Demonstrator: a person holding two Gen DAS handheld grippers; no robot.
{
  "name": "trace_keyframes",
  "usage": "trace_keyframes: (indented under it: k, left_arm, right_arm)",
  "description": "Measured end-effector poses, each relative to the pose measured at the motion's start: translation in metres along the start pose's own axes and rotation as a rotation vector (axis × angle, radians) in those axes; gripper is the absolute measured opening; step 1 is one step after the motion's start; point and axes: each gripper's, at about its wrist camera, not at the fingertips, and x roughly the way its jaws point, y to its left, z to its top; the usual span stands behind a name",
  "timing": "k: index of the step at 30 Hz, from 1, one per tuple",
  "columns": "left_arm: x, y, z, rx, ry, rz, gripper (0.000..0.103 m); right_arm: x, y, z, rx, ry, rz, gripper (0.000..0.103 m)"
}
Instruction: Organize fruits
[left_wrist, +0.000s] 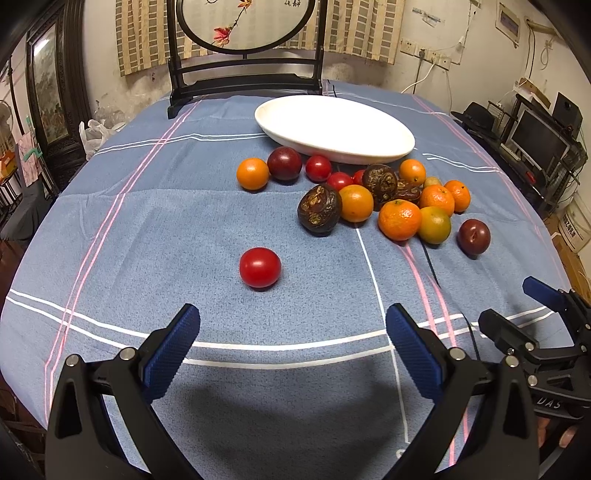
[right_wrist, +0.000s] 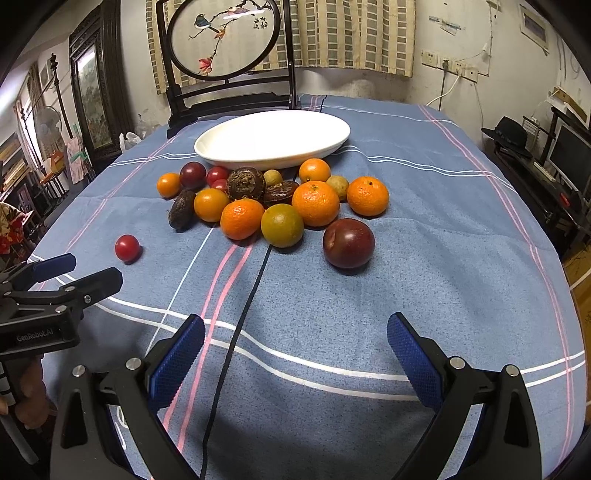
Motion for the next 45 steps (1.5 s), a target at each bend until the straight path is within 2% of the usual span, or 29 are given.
trace_keyframes:
  k: [17, 25, 27, 29, 31, 34, 36, 38, 45]
  left_arm:
    - [0.002, 0.005, 0.000, -0.009, 0.003, -0.003, 0.099]
    - [0.022, 0.022, 0.004, -0.019, 0.022, -0.003, 0.098]
    - [0.028, 0.024, 0.007, -0.016, 0.039, -0.004, 0.090]
    - [0.039, 0.027, 0.011, -0.023, 0.072, 0.000, 0.074]
    - [0.050, 0.030, 0.014, -0.035, 0.103, 0.003, 0.069]
    - [0.056, 0.026, 0.020, -0.007, 0.095, 0.022, 0.064]
    - [0.061, 0.023, 0.025, 0.010, 0.091, 0.033, 0.056]
    - [0.062, 0.020, 0.029, 0.024, 0.078, 0.036, 0.030]
    - [0.059, 0.013, 0.032, 0.030, 0.081, -0.018, 0.029]
  right_arm:
    - [0.003, -0.001, -0.001, 0.011, 0.011, 0.006, 0.099]
    - [0.004, 0.004, -0.006, -0.019, -0.002, 0.038, 0.099]
    - [0.004, 0.004, -0.006, -0.029, -0.011, 0.044, 0.099]
    - [0.004, 0.001, -0.006, -0.025, -0.016, 0.058, 0.099]
    - [0.004, -0.002, -0.006, -0.016, -0.020, 0.073, 0.099]
    - [0.003, -0.008, -0.005, 0.000, -0.026, 0.085, 0.100]
    - [0.005, -0.012, -0.005, 0.009, -0.021, 0.085, 0.100]
    - [0.006, -0.016, -0.004, 0.014, -0.011, 0.074, 0.100]
    - [0.017, -0.038, 0.012, -0.014, 0.045, 0.002, 0.100]
